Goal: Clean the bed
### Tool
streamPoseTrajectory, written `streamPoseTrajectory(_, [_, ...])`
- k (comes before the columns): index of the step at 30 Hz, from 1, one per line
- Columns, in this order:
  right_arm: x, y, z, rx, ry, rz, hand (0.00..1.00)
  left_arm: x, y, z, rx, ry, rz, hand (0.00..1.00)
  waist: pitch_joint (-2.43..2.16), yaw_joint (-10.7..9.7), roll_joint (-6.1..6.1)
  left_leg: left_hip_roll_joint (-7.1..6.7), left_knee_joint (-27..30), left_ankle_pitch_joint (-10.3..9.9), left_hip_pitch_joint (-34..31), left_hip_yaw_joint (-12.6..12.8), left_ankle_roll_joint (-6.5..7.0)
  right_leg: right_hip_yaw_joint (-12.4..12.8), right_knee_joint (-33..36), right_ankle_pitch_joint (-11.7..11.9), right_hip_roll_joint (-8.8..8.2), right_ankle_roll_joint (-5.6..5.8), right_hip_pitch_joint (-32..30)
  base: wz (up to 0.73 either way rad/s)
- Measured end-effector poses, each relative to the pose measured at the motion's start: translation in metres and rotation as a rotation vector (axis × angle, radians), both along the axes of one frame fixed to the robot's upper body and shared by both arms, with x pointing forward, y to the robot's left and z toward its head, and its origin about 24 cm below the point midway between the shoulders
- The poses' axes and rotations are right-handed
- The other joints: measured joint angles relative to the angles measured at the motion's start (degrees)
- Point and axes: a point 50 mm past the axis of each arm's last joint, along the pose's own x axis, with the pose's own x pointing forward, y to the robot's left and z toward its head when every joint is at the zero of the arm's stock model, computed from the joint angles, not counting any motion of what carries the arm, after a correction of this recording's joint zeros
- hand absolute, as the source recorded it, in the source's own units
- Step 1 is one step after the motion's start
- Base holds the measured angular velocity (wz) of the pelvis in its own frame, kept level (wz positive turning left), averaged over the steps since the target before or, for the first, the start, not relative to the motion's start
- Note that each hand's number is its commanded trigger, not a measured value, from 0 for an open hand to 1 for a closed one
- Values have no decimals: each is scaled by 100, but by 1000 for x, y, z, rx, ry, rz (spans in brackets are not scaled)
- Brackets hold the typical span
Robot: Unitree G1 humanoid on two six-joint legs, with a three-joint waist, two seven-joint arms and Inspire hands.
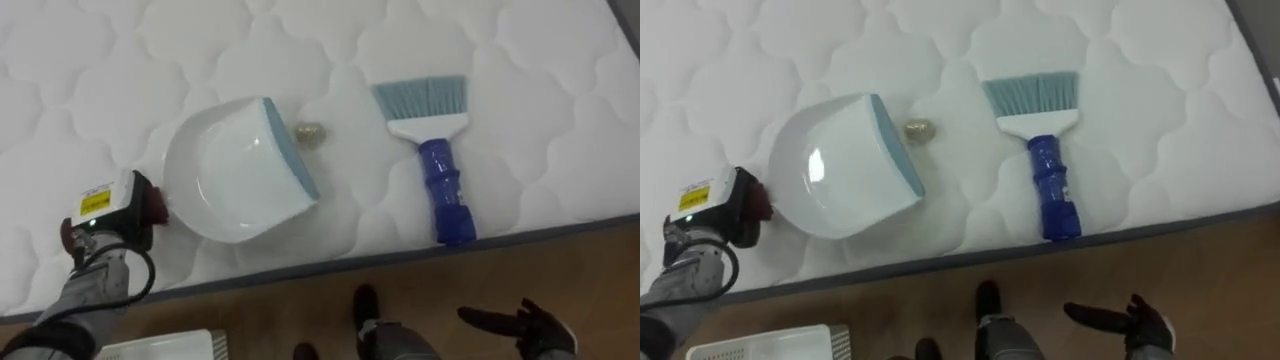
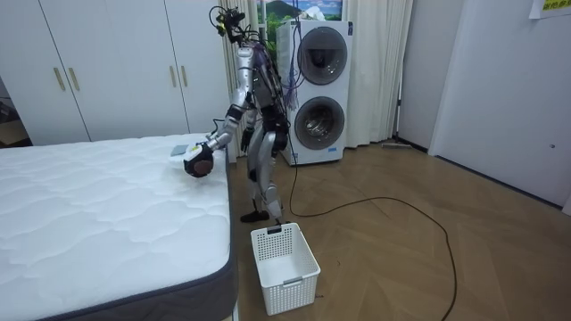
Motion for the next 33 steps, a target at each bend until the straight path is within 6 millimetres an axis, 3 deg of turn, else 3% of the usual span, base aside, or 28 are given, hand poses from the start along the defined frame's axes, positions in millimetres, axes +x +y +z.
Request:
streamPoseTrajectory(2, [8, -2, 5, -4, -36, -26, 0, -3, -3, -2, 43, -12, -34, 100, -34, -13, -8, -9, 5, 0, 16, 3, 2, 5, 2, 2, 4, 2, 15, 0])
streamPoseTrajectory(6, [20, -4, 14, -12, -94, -54, 0, -7, -3, -6, 74, -16, -51, 100, -56, -36, -31, -35, -28, 6, 104, 17, 13, 66, 46, -9, -5, 21, 53, -4])
streamPoseTrajectory(12, [42, -2, 30, -46, -183, -63, 0, -21, 3, -15, 105, 0, -25, 100, -134, -12, -163, -32, -64, 11, 207, 157, 21, 162, 106, -21, -12, 18, 69, -8])
streamPoseTrajectory(18, [64, 1, 53, -149, -275, -32, 0, -25, 5, -18, 112, 19, -13, 100, -128, 13, -214, -17, -29, 9, 180, 188, 22, 204, 91, 0, 1, 22, 51, -2])
streamPoseTrajectory(22, [78, 3, 73, -313, -335, 46, 0, -30, 8, -22, 115, 42, 2, 100, -127, 9, -217, -13, -52, 10, 179, 180, 23, 194, 75, 2, 5, 22, 46, 0])
streamPoseTrajectory(33, [97, 11, 112, -595, -497, 65, 0, -40, 17, -29, -27, 59, 187, 100, -126, 284, -212, -17, -187, 14, 262, 184, 20, 198, 86, -38, 9, 15, 47, 0])
